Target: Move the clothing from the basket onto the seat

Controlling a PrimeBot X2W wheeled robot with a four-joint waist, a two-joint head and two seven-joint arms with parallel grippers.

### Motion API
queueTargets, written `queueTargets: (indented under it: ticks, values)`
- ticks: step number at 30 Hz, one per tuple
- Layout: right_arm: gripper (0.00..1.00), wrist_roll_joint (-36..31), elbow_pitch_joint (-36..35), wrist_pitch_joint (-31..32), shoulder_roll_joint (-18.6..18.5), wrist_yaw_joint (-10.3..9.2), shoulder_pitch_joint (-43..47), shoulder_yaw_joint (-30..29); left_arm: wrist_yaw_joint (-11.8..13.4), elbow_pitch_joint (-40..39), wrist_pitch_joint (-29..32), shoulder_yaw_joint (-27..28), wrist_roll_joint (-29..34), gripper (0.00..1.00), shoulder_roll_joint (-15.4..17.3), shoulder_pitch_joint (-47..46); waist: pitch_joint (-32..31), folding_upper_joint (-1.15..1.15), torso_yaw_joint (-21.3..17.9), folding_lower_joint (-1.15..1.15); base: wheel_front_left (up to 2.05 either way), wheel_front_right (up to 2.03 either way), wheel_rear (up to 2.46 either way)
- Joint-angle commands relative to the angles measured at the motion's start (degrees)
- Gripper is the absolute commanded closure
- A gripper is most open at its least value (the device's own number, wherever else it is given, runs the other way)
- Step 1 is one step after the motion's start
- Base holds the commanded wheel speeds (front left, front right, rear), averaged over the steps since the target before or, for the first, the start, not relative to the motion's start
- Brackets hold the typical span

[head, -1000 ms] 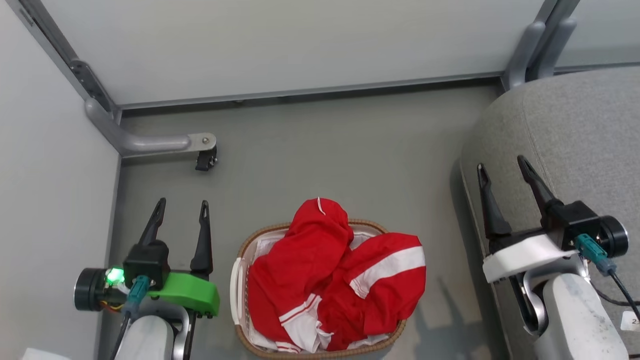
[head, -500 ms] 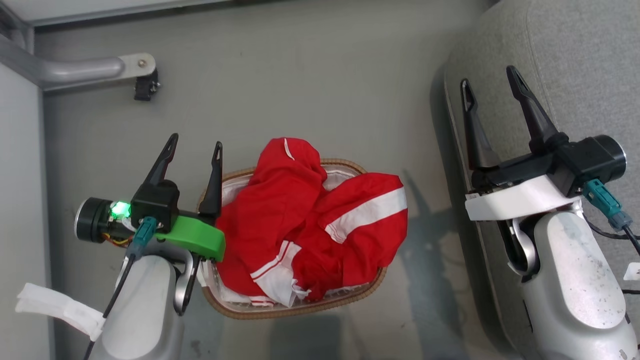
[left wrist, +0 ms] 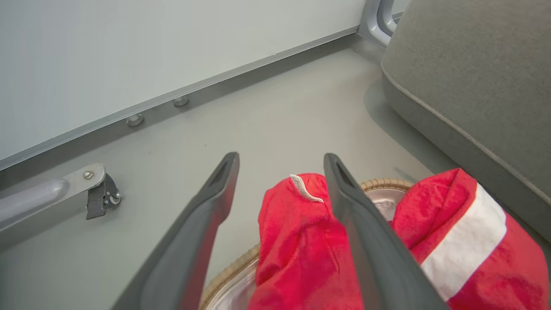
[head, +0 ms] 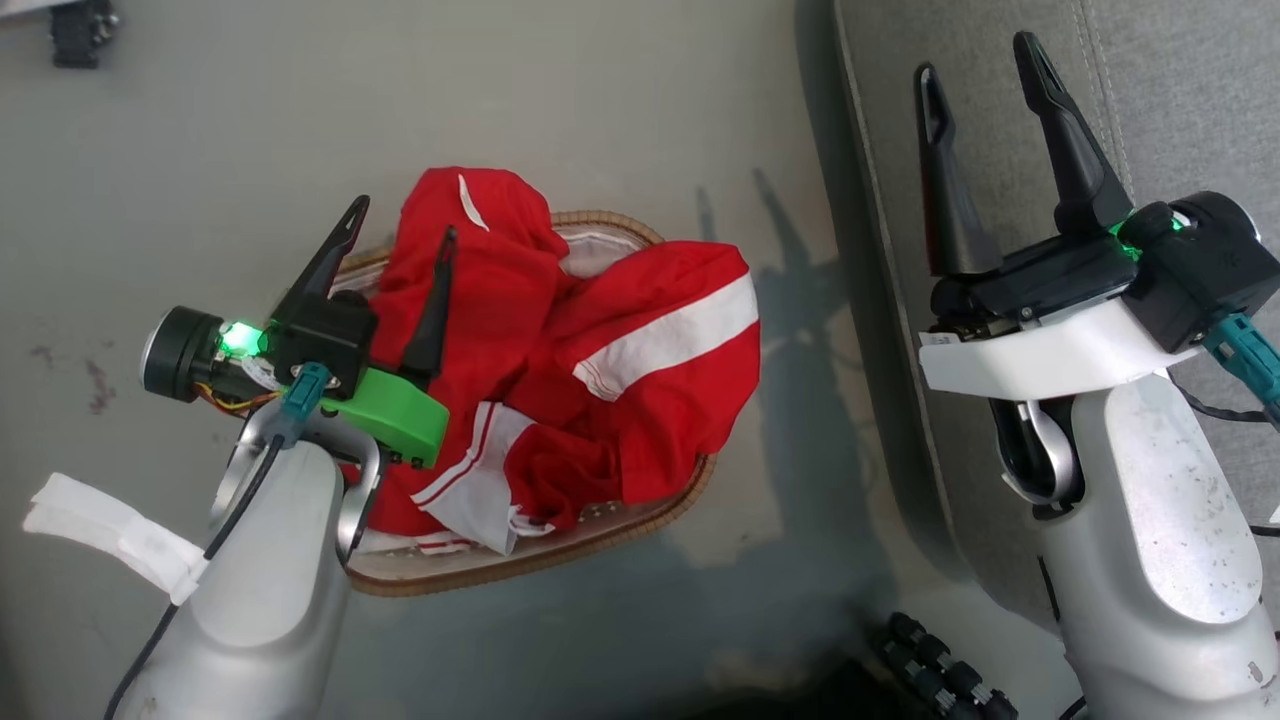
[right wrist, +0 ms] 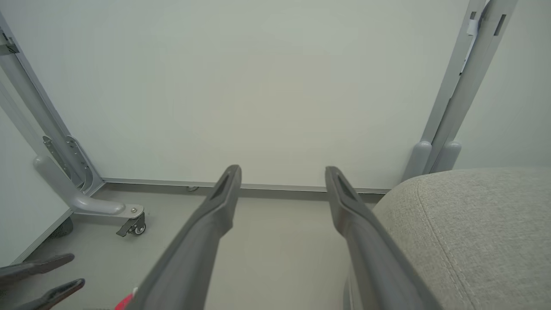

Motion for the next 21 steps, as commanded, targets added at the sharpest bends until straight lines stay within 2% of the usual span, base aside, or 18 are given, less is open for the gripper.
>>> queueTargets:
  ticks: [1, 14, 21]
  values:
    - [0.00, 0.46, -0.30, -0.12, -0.09, -0.04, -0.79, 0.32, -0.21, 0.48, -0.02, -0.37, 0.51, 0.00, 0.85, -1.49, 5.86, 0.00, -4.26, -0.01, 0.00, 0.00, 0.00]
    - [0.00, 3.07, -1.39, -0.12, -0.09, -0.04, -1.93, 1.11, -0.21, 8.00, -0.02, -4.72, 1.38, 0.00, 3.82, -5.36, 11.83, 0.00, -7.38, -0.01, 0.00, 0.00, 0.00]
    - [0.00, 3.24, -1.34, -0.12, -0.09, -0.04, -1.68, 1.11, 1.24, 15.00, -0.02, -6.25, 3.17, 0.00, 5.09, -7.19, 13.82, 0.00, -8.04, -0.01, 0.00, 0.00, 0.00]
